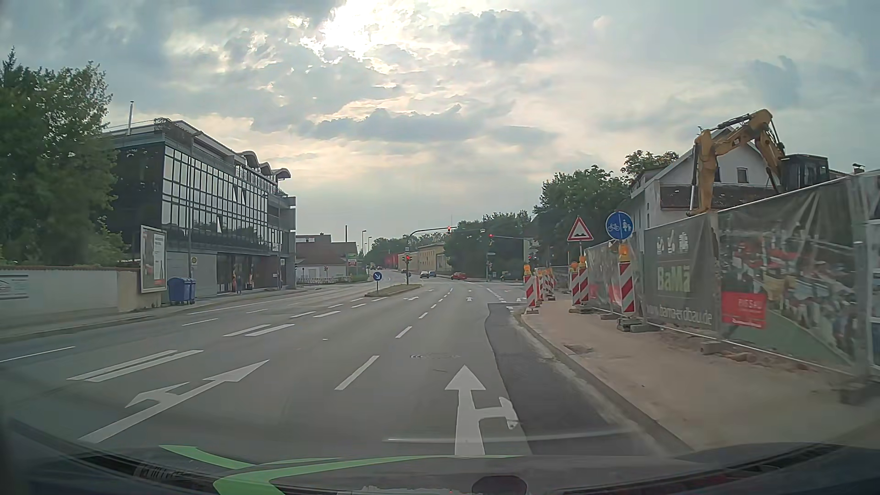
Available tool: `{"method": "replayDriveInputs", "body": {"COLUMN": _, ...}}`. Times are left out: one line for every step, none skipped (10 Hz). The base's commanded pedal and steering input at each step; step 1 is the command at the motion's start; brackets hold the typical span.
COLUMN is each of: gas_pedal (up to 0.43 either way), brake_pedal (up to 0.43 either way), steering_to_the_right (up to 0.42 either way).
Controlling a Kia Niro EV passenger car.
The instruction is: Follow the waypoints while adhering to traffic rules and regulations
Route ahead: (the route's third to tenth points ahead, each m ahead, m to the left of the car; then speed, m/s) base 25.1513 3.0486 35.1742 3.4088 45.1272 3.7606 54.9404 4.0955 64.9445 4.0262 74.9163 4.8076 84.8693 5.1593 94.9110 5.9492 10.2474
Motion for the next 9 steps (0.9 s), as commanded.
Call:
{"method": "replayDriveInputs", "body": {"gas_pedal": 0.0, "brake_pedal": 0.195, "steering_to_the_right": 0.005}}
{"method": "replayDriveInputs", "body": {"gas_pedal": 0.0, "brake_pedal": 0.195, "steering_to_the_right": 0.006}}
{"method": "replayDriveInputs", "body": {"gas_pedal": 0.0, "brake_pedal": 0.195, "steering_to_the_right": 0.006}}
{"method": "replayDriveInputs", "body": {"gas_pedal": 0.0, "brake_pedal": 0.195, "steering_to_the_right": 0.006}}
{"method": "replayDriveInputs", "body": {"gas_pedal": 0.0, "brake_pedal": 0.195, "steering_to_the_right": 0.006}}
{"method": "replayDriveInputs", "body": {"gas_pedal": 0.0, "brake_pedal": 0.195, "steering_to_the_right": 0.006}}
{"method": "replayDriveInputs", "body": {"gas_pedal": 0.0, "brake_pedal": 0.195, "steering_to_the_right": 0.006}}
{"method": "replayDriveInputs", "body": {"gas_pedal": 0.0, "brake_pedal": 0.195, "steering_to_the_right": 0.005}}
{"method": "replayDriveInputs", "body": {"gas_pedal": 0.0, "brake_pedal": 0.195, "steering_to_the_right": 0.004}}
